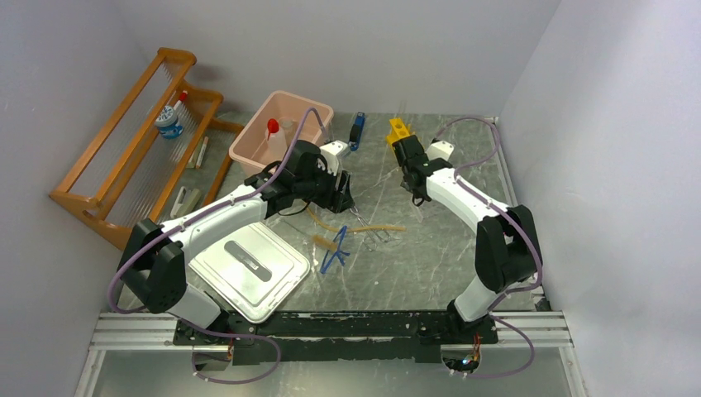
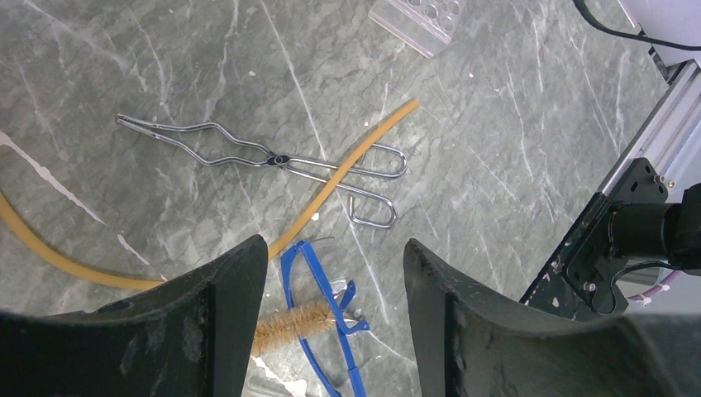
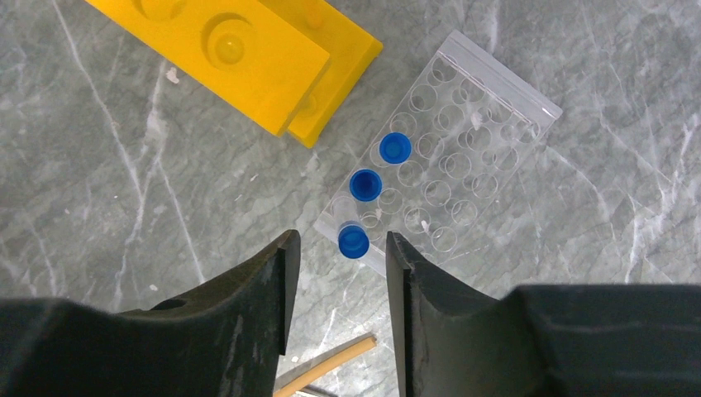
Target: Organize the chemistry lab equipment
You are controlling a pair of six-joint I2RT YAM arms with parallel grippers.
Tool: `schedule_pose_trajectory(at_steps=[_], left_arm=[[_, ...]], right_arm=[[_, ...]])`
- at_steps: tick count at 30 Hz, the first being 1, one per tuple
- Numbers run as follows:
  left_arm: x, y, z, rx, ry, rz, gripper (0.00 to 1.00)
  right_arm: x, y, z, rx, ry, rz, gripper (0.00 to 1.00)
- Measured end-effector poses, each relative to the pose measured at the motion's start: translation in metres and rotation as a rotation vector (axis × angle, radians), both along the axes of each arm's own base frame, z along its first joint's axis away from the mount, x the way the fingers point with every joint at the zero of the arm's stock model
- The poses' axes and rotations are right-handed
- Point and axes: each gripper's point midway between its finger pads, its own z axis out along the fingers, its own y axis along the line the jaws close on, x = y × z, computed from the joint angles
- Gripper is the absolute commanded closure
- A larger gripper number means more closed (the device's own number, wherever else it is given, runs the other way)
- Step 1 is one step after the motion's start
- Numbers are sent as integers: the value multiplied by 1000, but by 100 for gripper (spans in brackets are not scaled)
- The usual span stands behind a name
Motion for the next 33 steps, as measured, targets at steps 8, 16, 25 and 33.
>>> schedule_pose_trajectory(at_steps=[8,16,25,33], left_arm=[[0,0,0,0,0,0,34],[0,0,0,0,0,0,34],[0,0,0,-3,1,2,34],[0,0,2,-6,-2,3,34]], right_arm=[[-5,4,11,36,-1,81,60],[-24,0,-7,37,81,187,73],[-23,-2,-18,-24,144,263,86],[-19,-9,-17,-84,160,271,87]])
